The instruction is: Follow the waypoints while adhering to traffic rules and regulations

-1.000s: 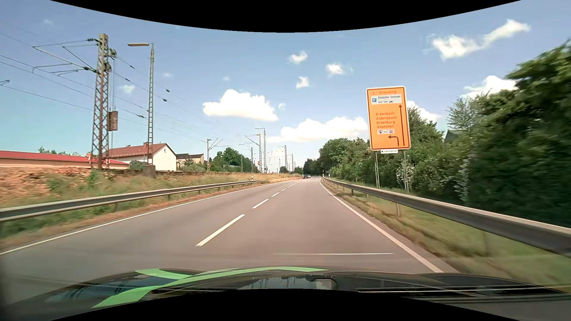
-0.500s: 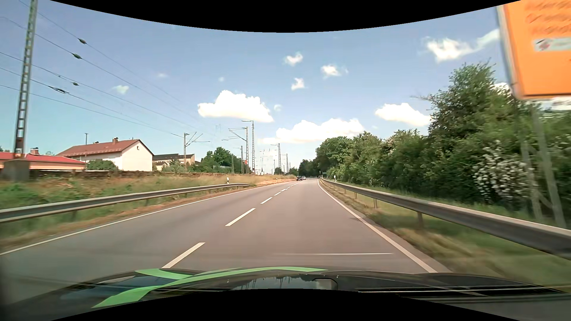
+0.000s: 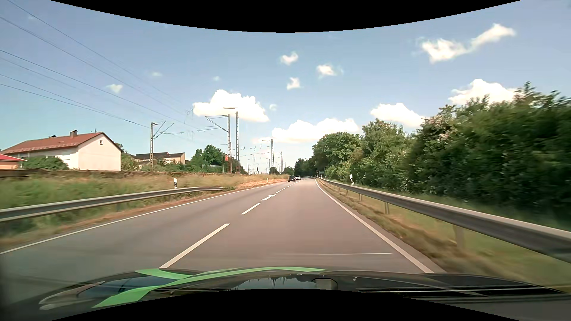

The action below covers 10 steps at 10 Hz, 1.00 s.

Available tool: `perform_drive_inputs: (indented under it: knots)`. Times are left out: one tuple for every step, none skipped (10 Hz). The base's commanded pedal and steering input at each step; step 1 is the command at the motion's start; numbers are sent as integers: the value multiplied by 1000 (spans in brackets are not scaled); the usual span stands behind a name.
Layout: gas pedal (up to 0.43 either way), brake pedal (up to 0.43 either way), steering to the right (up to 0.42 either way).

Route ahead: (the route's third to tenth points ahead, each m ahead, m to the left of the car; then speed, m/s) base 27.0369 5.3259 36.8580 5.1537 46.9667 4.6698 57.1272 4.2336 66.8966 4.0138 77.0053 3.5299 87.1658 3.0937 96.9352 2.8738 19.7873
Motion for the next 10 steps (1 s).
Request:
perform_drive_inputs:
  knots:
    - [248,0,2]
    - [260,0,2]
    - [260,0,2]
    - [268,0,2]
    - [268,0,2]
    - [268,0,2]
    - [260,0,2]
    - [248,0,2]
    - [220,0,2]
    - [220,0,2]
